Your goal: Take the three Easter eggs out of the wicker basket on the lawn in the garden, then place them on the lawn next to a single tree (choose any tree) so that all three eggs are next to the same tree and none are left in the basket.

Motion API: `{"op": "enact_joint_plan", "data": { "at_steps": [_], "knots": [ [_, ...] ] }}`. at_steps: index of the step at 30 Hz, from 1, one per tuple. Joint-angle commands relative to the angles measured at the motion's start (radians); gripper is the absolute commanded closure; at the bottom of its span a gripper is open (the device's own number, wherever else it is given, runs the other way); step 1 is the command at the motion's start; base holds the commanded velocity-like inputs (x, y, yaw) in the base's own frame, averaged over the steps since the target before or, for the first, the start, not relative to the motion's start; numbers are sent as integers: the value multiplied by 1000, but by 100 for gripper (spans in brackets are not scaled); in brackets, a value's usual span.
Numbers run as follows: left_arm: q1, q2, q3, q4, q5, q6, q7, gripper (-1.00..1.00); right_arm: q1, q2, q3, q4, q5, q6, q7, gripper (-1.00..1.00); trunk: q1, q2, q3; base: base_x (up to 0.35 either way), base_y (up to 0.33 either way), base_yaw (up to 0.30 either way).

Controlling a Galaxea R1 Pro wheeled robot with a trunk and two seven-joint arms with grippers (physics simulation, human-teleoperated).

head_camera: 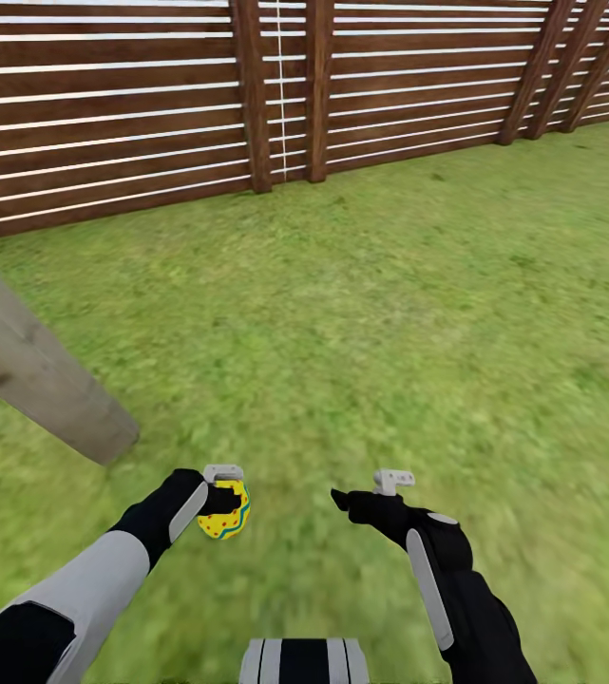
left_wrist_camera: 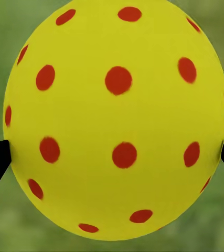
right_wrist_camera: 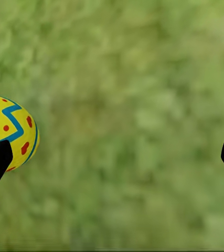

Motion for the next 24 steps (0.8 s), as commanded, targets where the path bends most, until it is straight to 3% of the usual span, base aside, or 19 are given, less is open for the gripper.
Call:
{"op": "enact_joint_plan", "data": {
  "at_steps": [1, 24],
  "knots": [
    [0, 1, -8, -2, 10, 3, 8, 100, 0, 0, -1, -1, -9, 5, -3, -100, 0, -1, -5, 0, 0, 0],
    [0, 1, -8, -3, 10, 3, 8, 100, 0, 0, -1, -1, -9, 5, -3, -100, 11, -6, -94, 0, 0, 0]
  ]
}}
